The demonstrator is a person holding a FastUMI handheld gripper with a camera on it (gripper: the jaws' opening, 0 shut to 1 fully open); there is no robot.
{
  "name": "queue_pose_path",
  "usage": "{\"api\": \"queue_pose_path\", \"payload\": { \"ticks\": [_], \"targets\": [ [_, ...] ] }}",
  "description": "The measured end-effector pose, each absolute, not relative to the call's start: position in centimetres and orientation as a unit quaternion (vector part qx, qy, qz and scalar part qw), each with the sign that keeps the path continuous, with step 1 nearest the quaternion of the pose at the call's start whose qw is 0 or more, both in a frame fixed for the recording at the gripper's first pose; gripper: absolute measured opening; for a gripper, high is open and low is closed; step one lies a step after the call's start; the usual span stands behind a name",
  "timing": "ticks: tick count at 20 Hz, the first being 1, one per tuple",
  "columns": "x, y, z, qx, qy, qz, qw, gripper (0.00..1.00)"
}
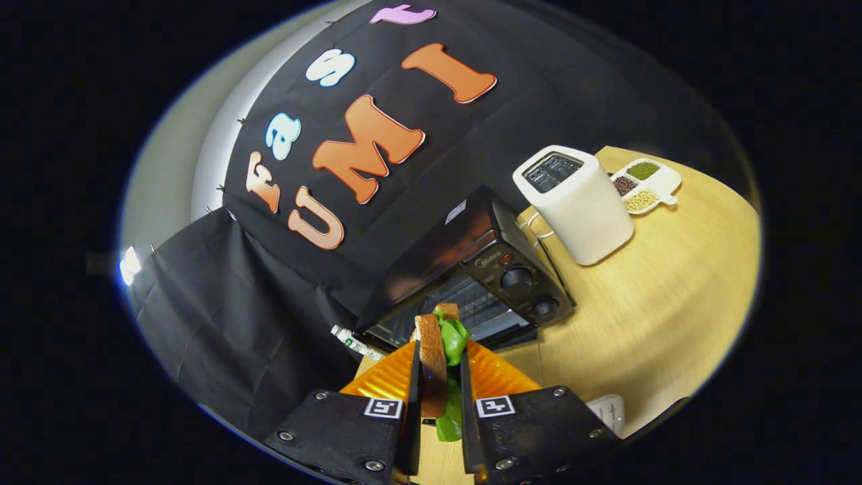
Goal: Open the toaster oven, put the food inside, and close the toaster oven door.
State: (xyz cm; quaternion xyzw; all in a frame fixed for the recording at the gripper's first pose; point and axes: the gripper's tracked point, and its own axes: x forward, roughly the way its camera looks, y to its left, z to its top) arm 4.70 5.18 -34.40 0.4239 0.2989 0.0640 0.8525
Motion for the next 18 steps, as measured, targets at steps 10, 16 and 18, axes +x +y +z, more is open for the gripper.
{"api": "queue_pose_path", "payload": {
  "ticks": [10,16,18],
  "targets": [
    [10.2,9.7,-38.9,0.493,0.275,0.001,0.825,0.26],
    [13.2,11.3,-41.4,0.513,0.240,-0.045,0.823,0.25],
    [14.3,11.5,-42.1,0.513,0.226,-0.057,0.826,0.26]
  ]
}}
